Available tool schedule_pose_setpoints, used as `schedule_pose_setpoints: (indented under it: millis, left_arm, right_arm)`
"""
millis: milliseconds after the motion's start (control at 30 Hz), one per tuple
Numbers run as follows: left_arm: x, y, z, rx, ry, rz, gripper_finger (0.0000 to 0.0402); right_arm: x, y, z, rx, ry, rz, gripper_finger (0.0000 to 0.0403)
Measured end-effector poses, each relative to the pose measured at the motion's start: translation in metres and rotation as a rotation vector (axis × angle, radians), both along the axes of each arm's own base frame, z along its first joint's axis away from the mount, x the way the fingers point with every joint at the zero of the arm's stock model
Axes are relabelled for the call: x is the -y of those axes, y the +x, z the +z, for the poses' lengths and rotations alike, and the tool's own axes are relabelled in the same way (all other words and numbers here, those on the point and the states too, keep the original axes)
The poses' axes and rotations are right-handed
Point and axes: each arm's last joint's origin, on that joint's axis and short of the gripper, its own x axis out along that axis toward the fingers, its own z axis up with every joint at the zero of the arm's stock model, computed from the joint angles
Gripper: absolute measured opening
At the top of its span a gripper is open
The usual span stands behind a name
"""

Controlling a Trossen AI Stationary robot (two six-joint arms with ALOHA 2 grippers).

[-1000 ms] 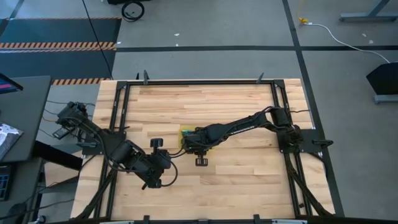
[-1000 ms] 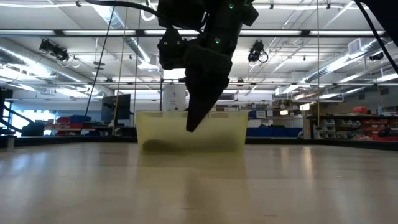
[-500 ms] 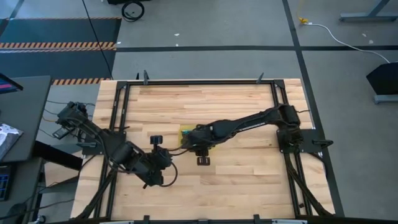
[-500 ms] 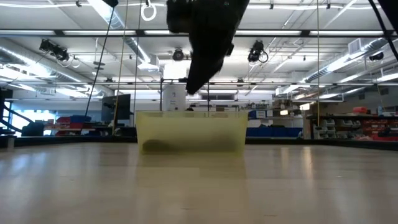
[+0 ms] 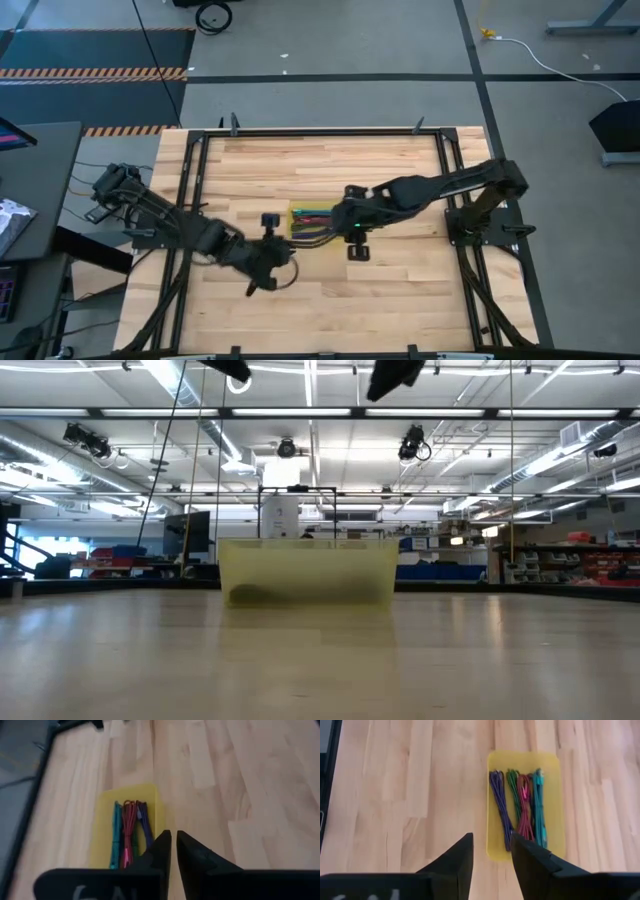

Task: Pick and place USB-C Cables
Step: Return to Home Position

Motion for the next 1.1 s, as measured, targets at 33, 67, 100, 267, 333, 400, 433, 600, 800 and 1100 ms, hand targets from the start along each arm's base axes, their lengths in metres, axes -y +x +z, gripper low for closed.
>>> schedule_pose_setpoints:
  millis: [33,67,100,267,333,400,433,600,800,1100]
  left_arm:
    - [-0.006,0.005,0.0,-0.004,-0.027,-0.002,0.0031]
    - [-0.014,0.009,-0.001,-0.012,-0.058,-0.007,0.0024]
    - [-0.021,0.013,-0.002,-0.018,-0.091,-0.017,0.0016]
    - [-0.052,0.028,0.0,-0.022,-0.192,-0.049,0.0006]
    - [-0.065,0.032,0.001,-0.009,-0.183,-0.036,0.0006]
    - [-0.077,0.032,0.005,0.002,-0.181,-0.022,0.0004]
    - [-0.083,0.032,0.007,0.007,-0.186,-0.016,0.0004]
    - [-0.112,0.018,0.026,0.052,-0.195,0.021,0.0003]
    - [-0.131,-0.021,0.043,0.258,-0.233,0.031,0.0003]
    - [-0.125,-0.093,-0.011,0.542,-0.36,-0.024,0.0002]
  right_arm:
    - [0.0,-0.006,0.002,0.002,-0.004,-0.006,0.0135]
    - [0.0,-0.013,0.005,0.003,-0.006,-0.016,0.0135]
    - [0.0,-0.019,0.007,0.003,-0.008,-0.028,0.0133]
    - [0.004,-0.05,0.008,0.005,0.001,-0.062,0.0114]
    - [0.007,-0.061,0.004,0.013,-0.01,-0.077,0.0094]
    - [0.01,-0.072,-0.001,0.026,-0.013,-0.084,0.0065]
    - [0.012,-0.078,-0.004,0.037,-0.012,-0.083,0.0048]
    - [0.026,-0.107,-0.013,0.152,0.0,-0.079,0.0012]
    - [0.044,-0.151,-0.02,0.386,0.043,-0.067,0.0005]
    - [0.058,-0.199,-0.047,0.637,0.177,-0.018,0.0003]
